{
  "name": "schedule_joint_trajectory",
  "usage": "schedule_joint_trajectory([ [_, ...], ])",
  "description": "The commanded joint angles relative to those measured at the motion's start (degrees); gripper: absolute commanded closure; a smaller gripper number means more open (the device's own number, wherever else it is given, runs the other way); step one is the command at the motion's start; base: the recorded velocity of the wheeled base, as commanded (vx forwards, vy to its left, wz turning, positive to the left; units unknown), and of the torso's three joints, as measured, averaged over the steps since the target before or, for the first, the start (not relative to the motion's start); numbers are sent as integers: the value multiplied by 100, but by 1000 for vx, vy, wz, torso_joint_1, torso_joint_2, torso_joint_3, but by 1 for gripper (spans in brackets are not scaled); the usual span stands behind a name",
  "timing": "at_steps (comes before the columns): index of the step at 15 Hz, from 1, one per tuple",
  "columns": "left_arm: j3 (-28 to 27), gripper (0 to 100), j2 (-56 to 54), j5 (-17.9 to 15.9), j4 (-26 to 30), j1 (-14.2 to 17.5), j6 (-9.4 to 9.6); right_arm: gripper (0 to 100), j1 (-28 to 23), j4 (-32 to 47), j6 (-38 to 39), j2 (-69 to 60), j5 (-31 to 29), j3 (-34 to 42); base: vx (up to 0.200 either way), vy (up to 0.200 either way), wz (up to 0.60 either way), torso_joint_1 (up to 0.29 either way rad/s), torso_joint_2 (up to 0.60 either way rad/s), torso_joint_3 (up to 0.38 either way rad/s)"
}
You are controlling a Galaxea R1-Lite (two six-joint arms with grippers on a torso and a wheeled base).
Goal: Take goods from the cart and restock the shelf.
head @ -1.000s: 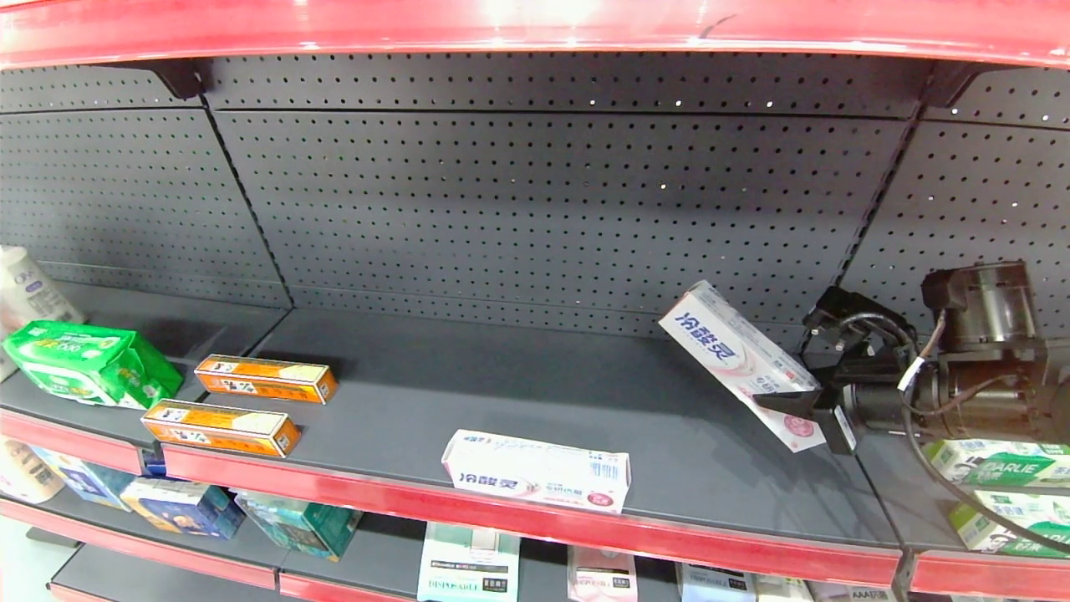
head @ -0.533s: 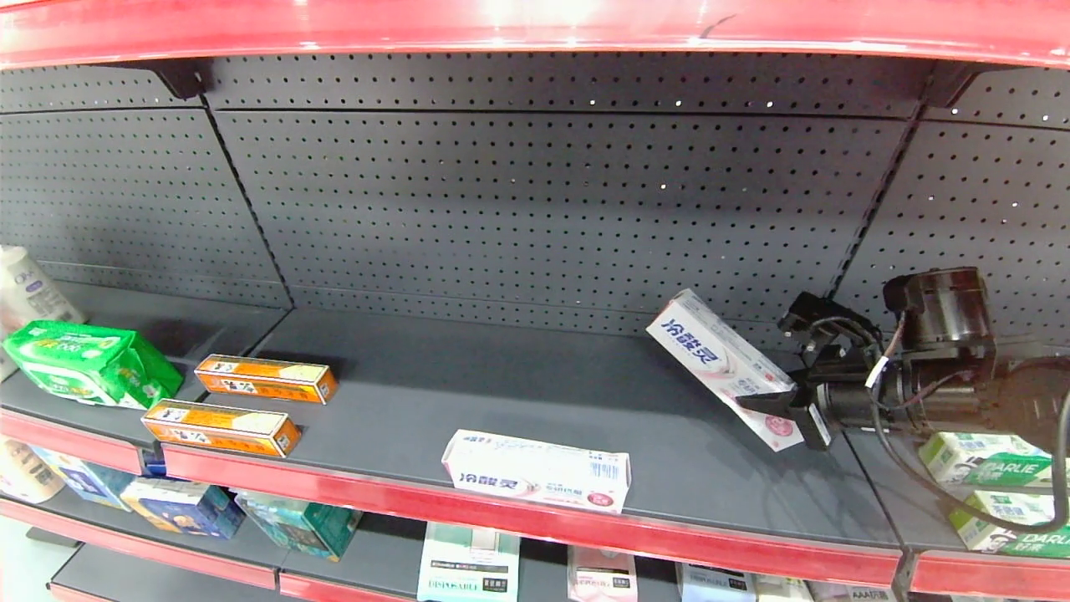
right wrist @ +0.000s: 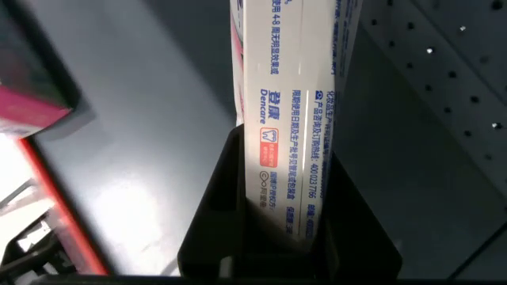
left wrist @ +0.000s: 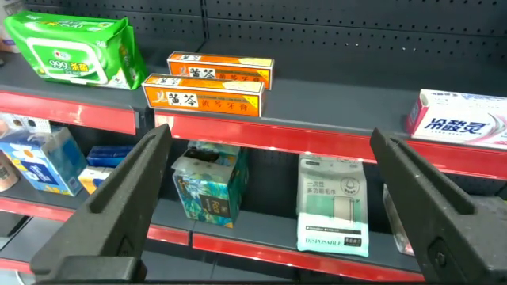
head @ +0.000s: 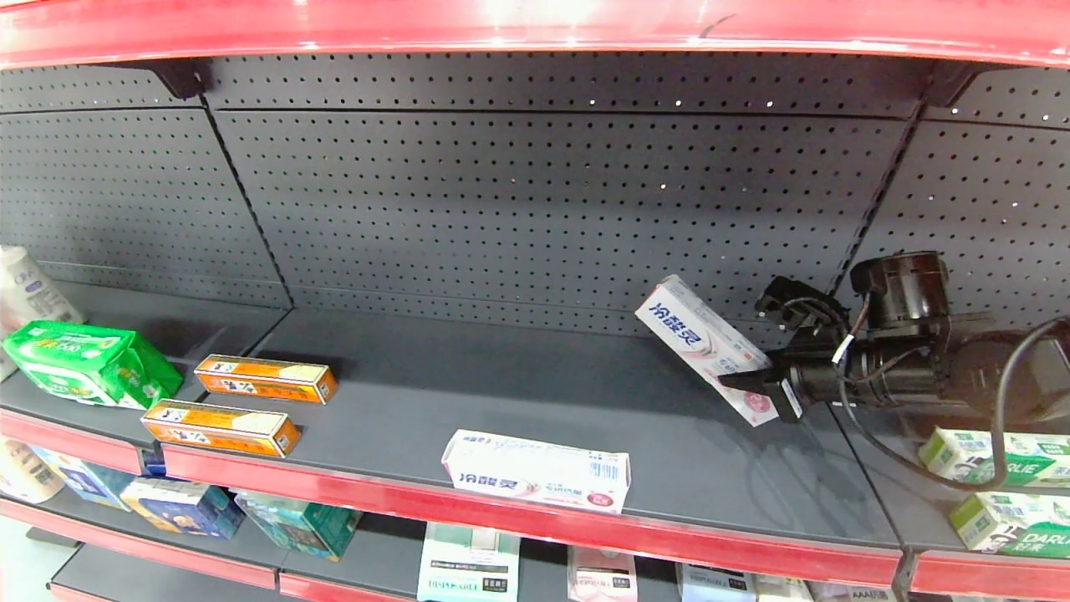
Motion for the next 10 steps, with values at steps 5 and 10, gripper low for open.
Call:
schedule_joint_trajectory([
  [5, 0, 0, -1, -1, -2, 7, -4, 100, 298, 12, -80, 436, -160, -415, 0, 0, 0, 0, 0, 0],
  [10, 0, 0, -1, -1, -2, -1, -4, 100, 817, 74, -194, 972, -168, -1048, 0, 0, 0, 0, 0, 0],
])
